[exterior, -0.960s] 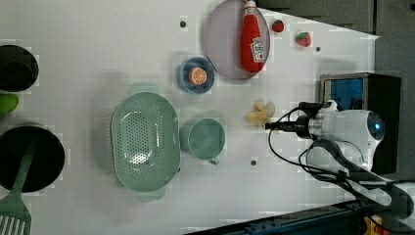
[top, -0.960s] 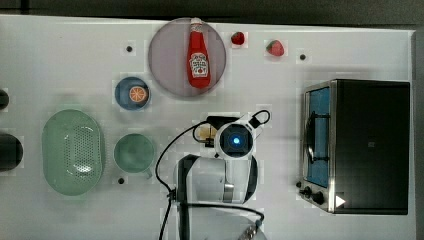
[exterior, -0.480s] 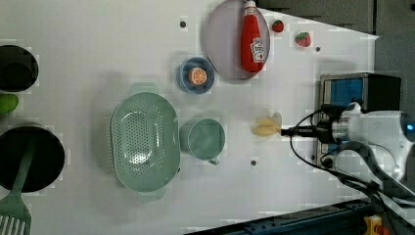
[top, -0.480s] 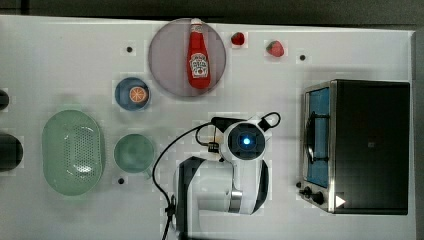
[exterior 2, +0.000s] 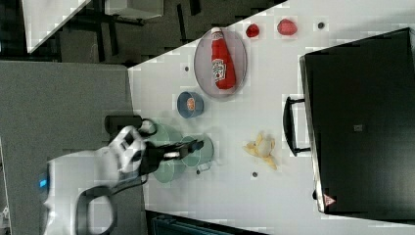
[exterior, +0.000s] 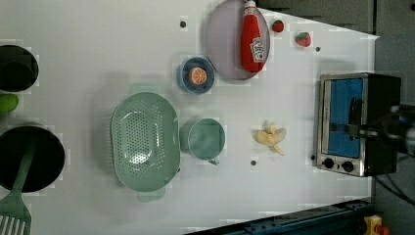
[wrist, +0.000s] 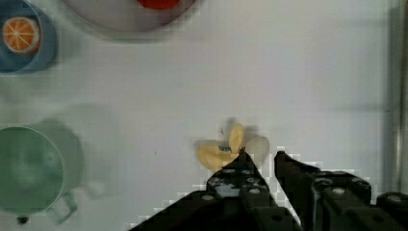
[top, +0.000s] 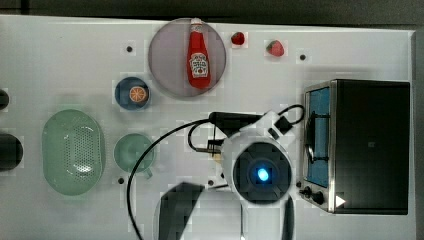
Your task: Pick Banana and place it in mug.
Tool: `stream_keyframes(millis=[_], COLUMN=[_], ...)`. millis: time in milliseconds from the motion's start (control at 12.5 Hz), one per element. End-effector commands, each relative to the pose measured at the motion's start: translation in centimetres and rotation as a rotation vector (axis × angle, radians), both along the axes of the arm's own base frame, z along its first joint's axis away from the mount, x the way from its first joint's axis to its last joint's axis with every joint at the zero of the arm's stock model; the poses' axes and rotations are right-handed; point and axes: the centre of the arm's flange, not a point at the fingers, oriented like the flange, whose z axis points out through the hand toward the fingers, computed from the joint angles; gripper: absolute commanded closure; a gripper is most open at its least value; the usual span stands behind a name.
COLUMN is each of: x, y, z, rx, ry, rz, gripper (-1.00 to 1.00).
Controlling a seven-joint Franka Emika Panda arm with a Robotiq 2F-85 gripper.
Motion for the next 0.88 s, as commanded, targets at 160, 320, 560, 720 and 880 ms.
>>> stream_keyframes(millis=[160,320,560,720,880], x=[-1.3,-1.7,-2.8,-3.4,-2.9], y=[5.6,10.8,18.3,22.2,24.5], z=[1.1,0.6,-1.0,-2.6,-4.4], rx=[-0.013,-0.05,-0.054,-0.009,0.023], ry=[0.116,0.121,0.133,0.153,0.124], rz=[0.019,-0.015,-0.141,-0.227,-0.271], gripper=[0.46,0.46,0.46,0.46,0.46])
